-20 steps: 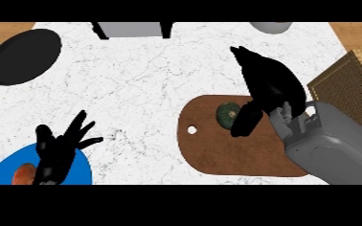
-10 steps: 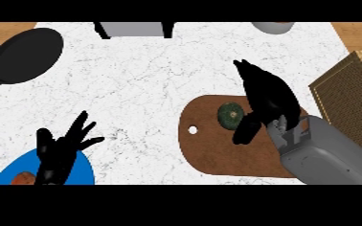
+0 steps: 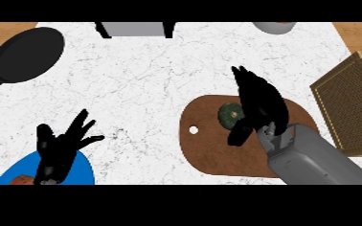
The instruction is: Pick the squash from the cutting board and place it in the basket
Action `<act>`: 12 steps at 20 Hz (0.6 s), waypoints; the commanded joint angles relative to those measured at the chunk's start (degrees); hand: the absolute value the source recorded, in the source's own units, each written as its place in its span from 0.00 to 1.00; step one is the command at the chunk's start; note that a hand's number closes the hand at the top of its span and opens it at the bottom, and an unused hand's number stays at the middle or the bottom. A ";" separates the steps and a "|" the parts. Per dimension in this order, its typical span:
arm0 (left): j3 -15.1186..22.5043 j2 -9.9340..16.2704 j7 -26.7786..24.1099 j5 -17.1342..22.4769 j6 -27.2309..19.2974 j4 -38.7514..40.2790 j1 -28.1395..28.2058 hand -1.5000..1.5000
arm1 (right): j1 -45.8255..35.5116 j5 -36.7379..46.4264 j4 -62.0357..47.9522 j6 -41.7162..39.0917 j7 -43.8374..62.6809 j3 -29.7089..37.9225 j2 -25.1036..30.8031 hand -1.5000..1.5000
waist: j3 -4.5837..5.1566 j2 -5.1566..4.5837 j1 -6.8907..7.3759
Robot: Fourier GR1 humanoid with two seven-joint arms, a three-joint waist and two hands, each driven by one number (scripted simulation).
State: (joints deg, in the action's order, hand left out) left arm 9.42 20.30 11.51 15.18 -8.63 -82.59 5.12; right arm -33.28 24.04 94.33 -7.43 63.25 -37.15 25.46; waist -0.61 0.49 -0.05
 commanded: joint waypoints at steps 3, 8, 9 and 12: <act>1.85 -2.66 4.50 -2.83 -2.26 3.84 -2.58 0.50 | 0.27 2.89 -3.16 -1.63 2.89 2.17 -2.64 0.00 | 0.63 -0.54 -0.06; 1.29 -1.98 0.08 -3.18 -0.28 3.41 3.51 0.50 | 3.02 4.16 -5.92 -2.86 1.52 2.22 -3.00 0.00 | 0.65 -0.51 0.24; 1.76 -3.16 0.45 -3.55 -0.60 4.74 1.31 0.50 | 1.87 3.70 -4.00 -4.78 5.25 2.07 -4.71 0.00 | 0.68 -0.47 -0.09; -0.08 -1.65 2.17 -2.16 0.49 3.19 1.15 0.50 | 3.86 4.39 -6.38 -4.93 4.18 1.53 -5.67 0.00 | 0.65 -0.47 -0.01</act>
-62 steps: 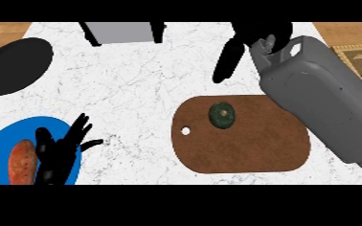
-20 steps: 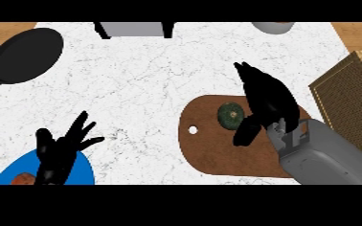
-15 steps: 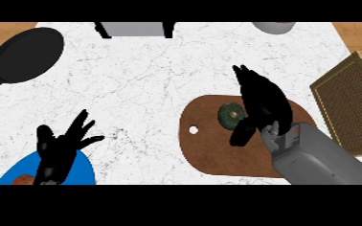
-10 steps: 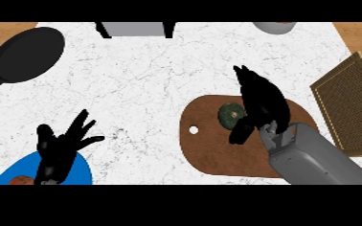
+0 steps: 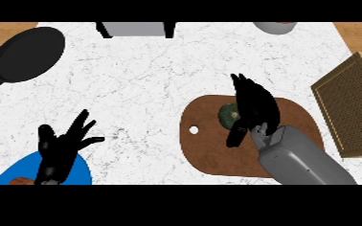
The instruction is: Pick the squash from the cutting board and place it in the basket
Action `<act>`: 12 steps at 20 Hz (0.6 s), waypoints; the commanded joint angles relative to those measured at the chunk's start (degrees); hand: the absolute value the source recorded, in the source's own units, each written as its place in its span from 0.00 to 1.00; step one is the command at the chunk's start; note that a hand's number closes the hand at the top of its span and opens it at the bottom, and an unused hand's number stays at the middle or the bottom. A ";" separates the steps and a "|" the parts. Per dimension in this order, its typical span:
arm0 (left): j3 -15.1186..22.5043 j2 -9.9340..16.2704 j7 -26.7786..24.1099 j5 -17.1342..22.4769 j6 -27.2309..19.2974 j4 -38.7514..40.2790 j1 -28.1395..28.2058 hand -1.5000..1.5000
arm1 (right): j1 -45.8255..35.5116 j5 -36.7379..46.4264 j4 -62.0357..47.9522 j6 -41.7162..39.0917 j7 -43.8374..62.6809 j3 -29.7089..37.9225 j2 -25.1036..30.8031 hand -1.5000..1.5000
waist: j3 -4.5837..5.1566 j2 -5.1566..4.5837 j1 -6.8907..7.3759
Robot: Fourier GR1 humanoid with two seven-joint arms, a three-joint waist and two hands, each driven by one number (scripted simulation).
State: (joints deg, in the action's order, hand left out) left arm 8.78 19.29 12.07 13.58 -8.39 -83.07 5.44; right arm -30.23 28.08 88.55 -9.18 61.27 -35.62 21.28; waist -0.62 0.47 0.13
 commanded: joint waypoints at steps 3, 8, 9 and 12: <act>-0.87 0.37 2.07 -0.23 1.89 5.61 -0.92 0.50 | 0.37 2.43 -4.39 -2.08 3.53 1.11 -2.84 0.00 | 0.65 -0.53 -0.15; -0.11 -0.46 1.38 -1.67 1.67 2.93 1.92 0.50 | 0.63 3.08 -6.18 -3.89 0.17 3.48 -3.45 0.00 | 0.63 -0.49 0.08; -1.58 1.31 1.28 -0.65 3.44 3.10 2.37 0.50 | 2.73 4.99 -5.74 -1.97 0.43 1.93 -4.30 0.00 | 0.63 -0.46 0.04; 0.32 -1.86 5.40 -2.51 -0.34 1.46 -0.20 0.50 | 3.52 7.65 -8.06 -0.05 -1.24 1.64 -6.19 0.00 | 0.60 -0.49 0.00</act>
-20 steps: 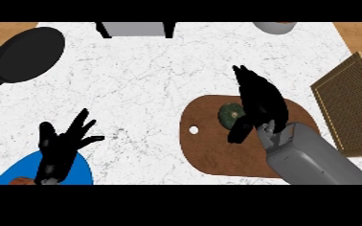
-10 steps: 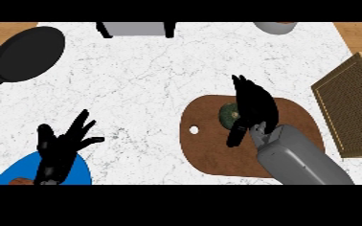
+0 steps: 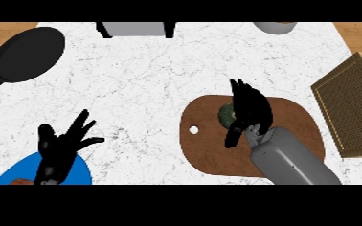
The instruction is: Pick the squash from the cutting board and place it in the basket
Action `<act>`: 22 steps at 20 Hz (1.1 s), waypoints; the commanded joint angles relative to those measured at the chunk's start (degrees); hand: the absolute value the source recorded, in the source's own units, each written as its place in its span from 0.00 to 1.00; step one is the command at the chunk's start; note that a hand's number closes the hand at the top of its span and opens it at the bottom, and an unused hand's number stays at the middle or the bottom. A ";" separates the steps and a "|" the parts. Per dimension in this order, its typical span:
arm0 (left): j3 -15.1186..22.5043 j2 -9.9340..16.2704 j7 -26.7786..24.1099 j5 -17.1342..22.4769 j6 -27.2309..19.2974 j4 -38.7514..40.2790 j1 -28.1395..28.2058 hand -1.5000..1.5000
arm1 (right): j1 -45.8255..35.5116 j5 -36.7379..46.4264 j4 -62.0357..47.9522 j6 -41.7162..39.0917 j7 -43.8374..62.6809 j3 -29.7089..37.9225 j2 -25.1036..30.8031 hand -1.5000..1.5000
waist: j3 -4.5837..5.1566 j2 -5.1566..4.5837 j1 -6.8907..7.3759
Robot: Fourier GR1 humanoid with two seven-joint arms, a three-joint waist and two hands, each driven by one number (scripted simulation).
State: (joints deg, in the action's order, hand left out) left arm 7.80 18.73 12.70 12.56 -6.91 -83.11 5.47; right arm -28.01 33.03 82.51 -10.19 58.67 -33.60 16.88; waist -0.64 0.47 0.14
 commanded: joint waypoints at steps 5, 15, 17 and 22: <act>0.17 -0.83 0.40 -1.93 0.51 2.72 2.90 0.50 | -0.80 5.92 -6.15 1.77 0.83 1.11 -5.45 0.00 | 0.64 -0.52 0.36; 1.03 -3.61 0.13 -3.46 -0.27 2.48 3.44 0.50 | 0.22 11.35 -4.38 -2.73 -4.10 -1.74 -2.56 1.00 | 0.64 -0.40 0.10; -0.66 -2.70 0.44 -3.32 0.48 4.41 1.48 0.50 | -0.99 10.48 -5.84 -3.20 -7.52 1.96 -0.55 1.00 | 0.64 -0.47 -0.01; -0.68 -3.80 0.93 -3.16 -1.35 2.98 3.69 0.50 | 20.05 14.48 15.13 0.38 -13.75 -14.72 5.30 1.00 | 0.65 0.33 -3.00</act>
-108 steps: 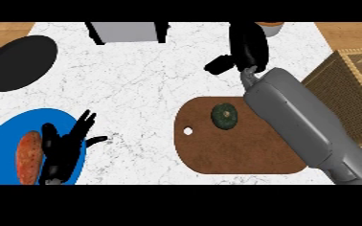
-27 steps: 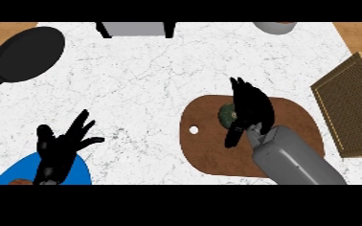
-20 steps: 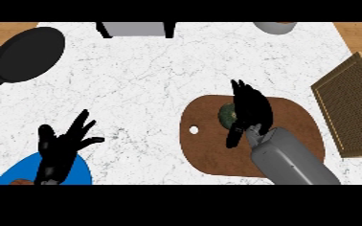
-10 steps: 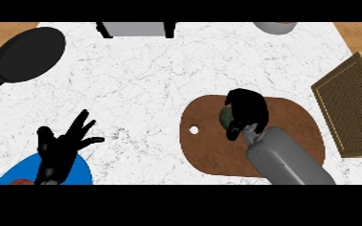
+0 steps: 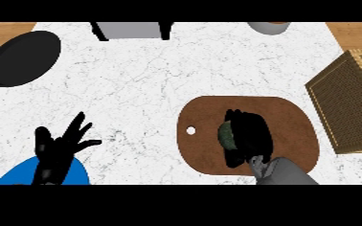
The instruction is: Pick the squash from the cutting board and place it in the basket
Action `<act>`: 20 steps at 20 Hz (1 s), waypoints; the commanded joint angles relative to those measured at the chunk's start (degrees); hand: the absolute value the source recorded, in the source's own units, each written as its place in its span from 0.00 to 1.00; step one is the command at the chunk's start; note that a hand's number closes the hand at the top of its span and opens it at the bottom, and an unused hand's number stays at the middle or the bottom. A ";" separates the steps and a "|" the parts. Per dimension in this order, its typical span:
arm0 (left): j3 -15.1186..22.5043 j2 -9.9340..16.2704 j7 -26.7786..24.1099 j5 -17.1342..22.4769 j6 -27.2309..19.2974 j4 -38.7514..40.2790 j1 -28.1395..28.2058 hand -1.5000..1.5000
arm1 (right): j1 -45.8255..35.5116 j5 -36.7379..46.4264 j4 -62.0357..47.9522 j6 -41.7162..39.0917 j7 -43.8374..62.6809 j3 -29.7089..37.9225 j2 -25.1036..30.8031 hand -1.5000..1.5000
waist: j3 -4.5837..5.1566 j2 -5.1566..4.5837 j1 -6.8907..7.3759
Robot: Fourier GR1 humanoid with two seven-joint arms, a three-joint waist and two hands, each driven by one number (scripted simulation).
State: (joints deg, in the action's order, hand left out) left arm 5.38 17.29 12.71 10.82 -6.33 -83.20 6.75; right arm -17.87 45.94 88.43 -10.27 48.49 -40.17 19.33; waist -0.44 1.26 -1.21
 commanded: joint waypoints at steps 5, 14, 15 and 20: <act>-0.17 0.20 1.20 -0.33 0.25 1.54 3.28 0.50 | 22.19 9.66 23.89 7.94 -3.77 -12.90 14.01 1.00 | 0.46 -0.71 -0.99; -1.51 1.15 1.24 1.40 1.55 -0.53 5.17 0.50 | 28.28 1.79 48.93 29.22 -5.82 -2.69 7.54 1.00 | 0.21 -0.63 -1.74; -1.37 0.59 0.61 0.75 0.71 0.16 5.66 0.50 | 30.22 1.62 53.89 29.50 -5.95 -2.63 9.22 1.00 | 0.28 -0.51 -2.23; -1.24 1.25 0.00 0.33 1.78 0.13 4.73 0.50 | 30.81 -1.43 63.20 28.64 -2.57 6.60 12.55 1.00 | 0.47 -0.86 -1.37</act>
State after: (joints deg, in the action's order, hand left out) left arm 4.35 17.49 12.53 11.59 -5.54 -85.96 9.73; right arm 9.43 49.49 134.48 18.89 42.33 -38.93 29.45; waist -0.49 0.87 -2.88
